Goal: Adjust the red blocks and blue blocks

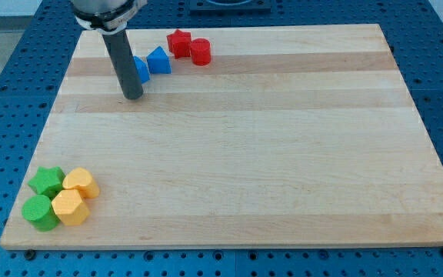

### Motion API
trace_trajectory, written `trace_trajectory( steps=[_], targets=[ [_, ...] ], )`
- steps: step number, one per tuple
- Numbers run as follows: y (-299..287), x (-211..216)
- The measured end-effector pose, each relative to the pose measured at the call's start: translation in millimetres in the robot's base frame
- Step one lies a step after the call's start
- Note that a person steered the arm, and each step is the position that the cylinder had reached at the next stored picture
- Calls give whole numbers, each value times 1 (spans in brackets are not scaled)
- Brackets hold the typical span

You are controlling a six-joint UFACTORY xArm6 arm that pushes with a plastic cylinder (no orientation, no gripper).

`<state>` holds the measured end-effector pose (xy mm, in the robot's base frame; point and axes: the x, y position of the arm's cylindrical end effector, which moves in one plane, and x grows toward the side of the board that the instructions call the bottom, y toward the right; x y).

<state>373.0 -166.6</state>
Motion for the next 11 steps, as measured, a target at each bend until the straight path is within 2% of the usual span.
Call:
trace_trajectory(
  steps=[2, 3, 5, 6, 9, 11],
  targets=[
    [106, 3],
    [114, -27],
    [95, -92],
    [69, -95],
    [58, -73],
    [46, -95]
  ],
)
